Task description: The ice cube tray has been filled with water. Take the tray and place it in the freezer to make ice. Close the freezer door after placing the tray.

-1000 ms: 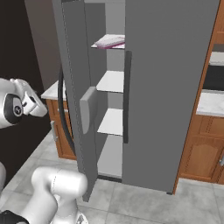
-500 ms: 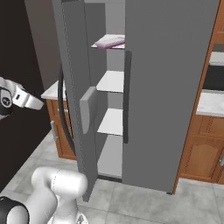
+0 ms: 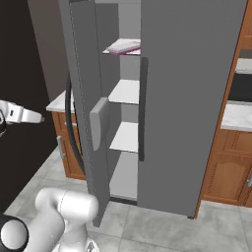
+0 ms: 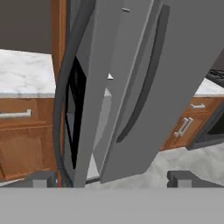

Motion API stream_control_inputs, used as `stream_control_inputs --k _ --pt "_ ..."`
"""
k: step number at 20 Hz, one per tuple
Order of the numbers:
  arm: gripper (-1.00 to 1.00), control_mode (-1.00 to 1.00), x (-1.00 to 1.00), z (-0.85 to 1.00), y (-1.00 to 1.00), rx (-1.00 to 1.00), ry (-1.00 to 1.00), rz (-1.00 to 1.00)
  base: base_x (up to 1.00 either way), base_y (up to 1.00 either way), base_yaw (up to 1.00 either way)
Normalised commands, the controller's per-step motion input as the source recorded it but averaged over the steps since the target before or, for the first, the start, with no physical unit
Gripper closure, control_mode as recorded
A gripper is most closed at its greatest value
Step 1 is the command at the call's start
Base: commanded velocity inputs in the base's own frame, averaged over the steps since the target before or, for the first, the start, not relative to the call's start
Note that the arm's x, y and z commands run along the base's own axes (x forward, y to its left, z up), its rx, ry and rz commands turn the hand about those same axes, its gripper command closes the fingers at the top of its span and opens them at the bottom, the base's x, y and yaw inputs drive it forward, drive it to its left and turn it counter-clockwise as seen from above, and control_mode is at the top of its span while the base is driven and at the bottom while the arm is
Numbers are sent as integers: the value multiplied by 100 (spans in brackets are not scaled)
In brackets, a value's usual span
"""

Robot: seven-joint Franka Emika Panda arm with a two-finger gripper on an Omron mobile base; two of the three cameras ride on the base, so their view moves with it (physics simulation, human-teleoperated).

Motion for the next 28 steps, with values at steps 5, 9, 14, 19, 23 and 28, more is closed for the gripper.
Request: stream_control_inputs --k 5,9,14,19,23,28 --pt "-100 -100 17 -27 31 -27 22 7 0 0 0" --pt "-100 -100 26 -11 40 -24 33 3 0 0 0" --pt "-100 -100 37 -22 36 -25 24 1 0 0 0" --pt "-100 -100 32 -30 23 -23 7 0 0 0 0" --pt "-100 -100 25 -26 4 -19 0 0 0 0 0" --pt "-100 -100 22 -23 0 -16 0 0 0 0 0"
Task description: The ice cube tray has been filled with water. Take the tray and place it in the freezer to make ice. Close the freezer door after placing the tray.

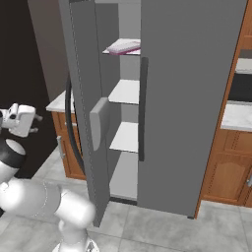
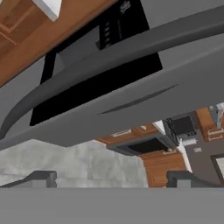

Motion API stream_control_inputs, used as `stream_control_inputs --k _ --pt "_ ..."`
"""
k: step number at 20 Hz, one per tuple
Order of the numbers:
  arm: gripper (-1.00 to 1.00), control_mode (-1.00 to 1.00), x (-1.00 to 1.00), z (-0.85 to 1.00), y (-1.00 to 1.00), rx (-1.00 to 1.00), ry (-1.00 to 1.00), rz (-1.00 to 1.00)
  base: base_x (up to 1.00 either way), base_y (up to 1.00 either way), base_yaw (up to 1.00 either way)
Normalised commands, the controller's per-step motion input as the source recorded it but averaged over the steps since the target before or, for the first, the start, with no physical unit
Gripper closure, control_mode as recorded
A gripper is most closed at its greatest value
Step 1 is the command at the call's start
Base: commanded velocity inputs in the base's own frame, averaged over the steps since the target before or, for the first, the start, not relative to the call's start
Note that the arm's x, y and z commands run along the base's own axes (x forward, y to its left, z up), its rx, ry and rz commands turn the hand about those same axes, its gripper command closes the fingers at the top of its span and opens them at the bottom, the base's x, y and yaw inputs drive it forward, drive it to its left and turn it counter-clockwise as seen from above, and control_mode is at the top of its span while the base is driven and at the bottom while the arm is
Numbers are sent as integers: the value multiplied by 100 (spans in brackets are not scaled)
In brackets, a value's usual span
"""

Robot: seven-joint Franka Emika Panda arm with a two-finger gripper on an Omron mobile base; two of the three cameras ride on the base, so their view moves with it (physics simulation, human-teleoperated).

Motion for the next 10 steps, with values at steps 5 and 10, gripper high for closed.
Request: stream_control_inputs --k 5,10 --pt "-100 -100 24 -18 0 -13 0 -1 0 0 0" --pt "-100 -100 21 -12 0 -8 0 0 0 0 0"
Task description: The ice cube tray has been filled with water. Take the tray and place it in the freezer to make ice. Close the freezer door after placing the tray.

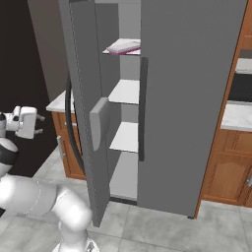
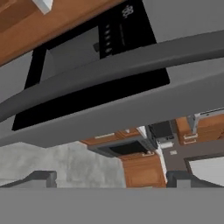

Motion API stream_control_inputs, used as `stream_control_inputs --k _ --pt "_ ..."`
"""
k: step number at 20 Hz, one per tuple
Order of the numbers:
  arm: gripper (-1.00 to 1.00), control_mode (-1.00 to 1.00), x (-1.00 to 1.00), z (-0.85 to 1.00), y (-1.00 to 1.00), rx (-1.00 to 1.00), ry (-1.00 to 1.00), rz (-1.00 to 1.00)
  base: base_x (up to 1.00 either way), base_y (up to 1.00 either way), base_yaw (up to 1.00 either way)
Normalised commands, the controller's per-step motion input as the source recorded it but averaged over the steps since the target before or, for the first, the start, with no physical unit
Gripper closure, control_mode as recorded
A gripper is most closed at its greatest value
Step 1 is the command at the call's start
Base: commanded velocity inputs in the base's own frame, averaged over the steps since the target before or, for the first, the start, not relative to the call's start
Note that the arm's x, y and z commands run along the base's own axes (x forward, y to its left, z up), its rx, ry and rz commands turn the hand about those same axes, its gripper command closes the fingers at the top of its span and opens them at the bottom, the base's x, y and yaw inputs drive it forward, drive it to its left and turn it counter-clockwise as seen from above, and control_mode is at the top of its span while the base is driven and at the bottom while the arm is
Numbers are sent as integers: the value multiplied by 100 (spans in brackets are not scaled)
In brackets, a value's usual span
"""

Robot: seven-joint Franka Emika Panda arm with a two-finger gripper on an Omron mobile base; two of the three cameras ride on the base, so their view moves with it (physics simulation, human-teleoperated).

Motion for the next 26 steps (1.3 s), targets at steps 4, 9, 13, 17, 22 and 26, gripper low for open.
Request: stream_control_inputs --k 4,9,13,17,22,26 --pt "-100 -100 16 -4 0 -4 1 0 0 0 0" --pt "-100 -100 14 -1 0 0 4 0 0 0 0" --pt "-100 -100 15 0 -8 0 10 0 0 0 0" --pt "-100 -100 22 0 -15 0 19 1 0 0 0" --pt "-100 -100 36 -13 -2 0 16 4 0 0 0" --pt "-100 -100 42 -27 2 -2 7 1 0 0 0"
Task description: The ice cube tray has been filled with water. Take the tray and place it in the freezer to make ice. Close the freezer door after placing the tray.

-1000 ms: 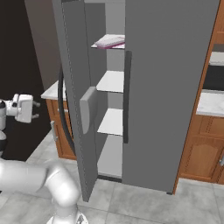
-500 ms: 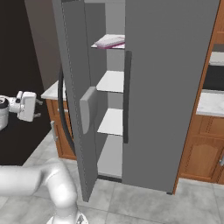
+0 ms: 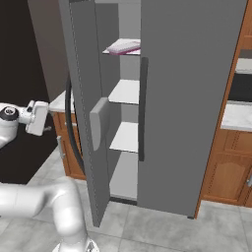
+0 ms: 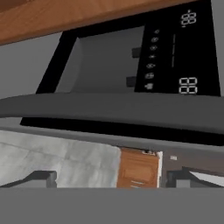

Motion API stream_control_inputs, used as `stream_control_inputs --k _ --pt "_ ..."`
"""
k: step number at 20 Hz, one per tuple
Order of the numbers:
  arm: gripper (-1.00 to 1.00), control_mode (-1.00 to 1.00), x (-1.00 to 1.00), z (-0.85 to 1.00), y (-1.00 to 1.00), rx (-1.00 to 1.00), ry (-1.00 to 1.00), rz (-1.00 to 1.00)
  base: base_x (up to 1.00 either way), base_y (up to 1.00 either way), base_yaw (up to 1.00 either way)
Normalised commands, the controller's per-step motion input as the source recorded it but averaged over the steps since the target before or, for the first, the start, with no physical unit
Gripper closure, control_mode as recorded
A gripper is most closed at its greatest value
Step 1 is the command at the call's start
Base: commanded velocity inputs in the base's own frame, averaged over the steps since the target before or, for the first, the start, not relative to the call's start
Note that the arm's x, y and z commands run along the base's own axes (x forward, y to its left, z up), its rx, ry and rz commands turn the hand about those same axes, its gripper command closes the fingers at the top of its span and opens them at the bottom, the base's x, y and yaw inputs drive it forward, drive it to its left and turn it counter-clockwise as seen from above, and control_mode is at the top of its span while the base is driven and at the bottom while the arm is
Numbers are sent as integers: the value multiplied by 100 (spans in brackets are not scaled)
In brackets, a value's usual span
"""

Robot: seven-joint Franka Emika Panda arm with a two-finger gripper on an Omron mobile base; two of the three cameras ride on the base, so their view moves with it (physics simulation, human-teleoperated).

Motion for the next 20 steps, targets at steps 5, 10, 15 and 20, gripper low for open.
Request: stream_control_inputs --k 5,10,15,20 --pt "-100 -100 38 -27 2 -5 8 0 0 0 0" --pt "-100 -100 35 -24 0 -4 9 0 0 0 0" --pt "-100 -100 41 -19 0 -3 13 0 0 0 0" --pt "-100 -100 55 -28 2 -5 12 0 0 0 0"
